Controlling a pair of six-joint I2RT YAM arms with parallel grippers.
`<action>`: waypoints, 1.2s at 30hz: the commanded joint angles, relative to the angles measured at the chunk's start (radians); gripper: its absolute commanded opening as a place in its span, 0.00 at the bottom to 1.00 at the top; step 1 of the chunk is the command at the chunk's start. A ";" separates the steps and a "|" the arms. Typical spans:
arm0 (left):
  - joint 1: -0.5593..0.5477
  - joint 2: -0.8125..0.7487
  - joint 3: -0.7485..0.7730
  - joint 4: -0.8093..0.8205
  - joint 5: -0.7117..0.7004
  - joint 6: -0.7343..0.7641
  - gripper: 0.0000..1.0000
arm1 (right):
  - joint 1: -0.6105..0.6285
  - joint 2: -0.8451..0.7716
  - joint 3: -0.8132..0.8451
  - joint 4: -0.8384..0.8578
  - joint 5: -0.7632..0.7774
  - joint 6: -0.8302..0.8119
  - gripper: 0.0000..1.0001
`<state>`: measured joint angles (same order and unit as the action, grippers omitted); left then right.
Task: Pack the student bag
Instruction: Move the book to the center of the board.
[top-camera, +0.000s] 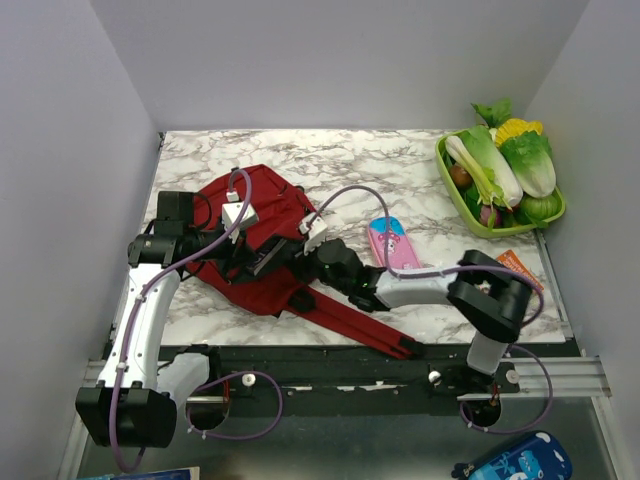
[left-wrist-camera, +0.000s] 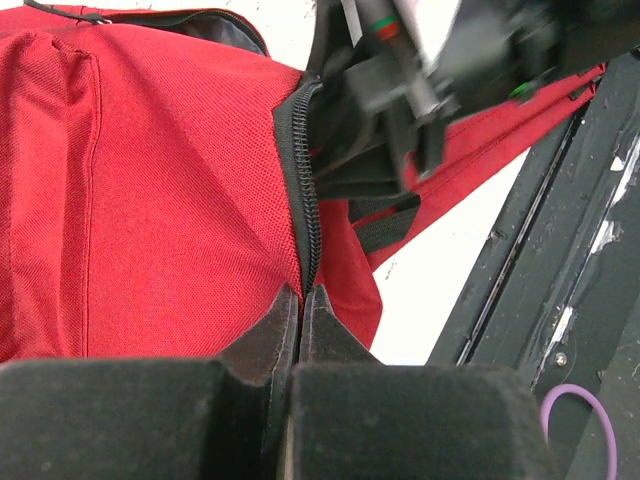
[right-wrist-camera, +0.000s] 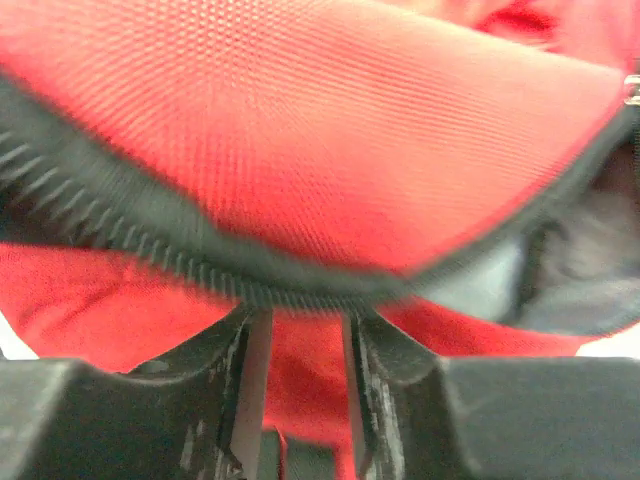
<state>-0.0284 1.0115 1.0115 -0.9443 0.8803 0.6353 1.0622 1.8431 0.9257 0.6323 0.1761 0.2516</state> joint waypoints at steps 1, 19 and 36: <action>-0.005 -0.037 -0.019 0.019 0.088 0.001 0.00 | -0.005 -0.195 -0.131 -0.261 0.218 0.076 0.58; -0.007 -0.045 -0.068 0.130 0.114 -0.046 0.00 | -0.567 -0.575 -0.117 -1.450 0.514 0.692 0.88; -0.007 -0.019 -0.077 0.139 0.128 -0.013 0.00 | -0.755 -0.398 -0.047 -1.603 0.499 0.735 0.89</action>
<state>-0.0284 0.9913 0.9371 -0.8349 0.9268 0.6056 0.3393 1.3540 0.8284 -0.9344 0.6720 0.9970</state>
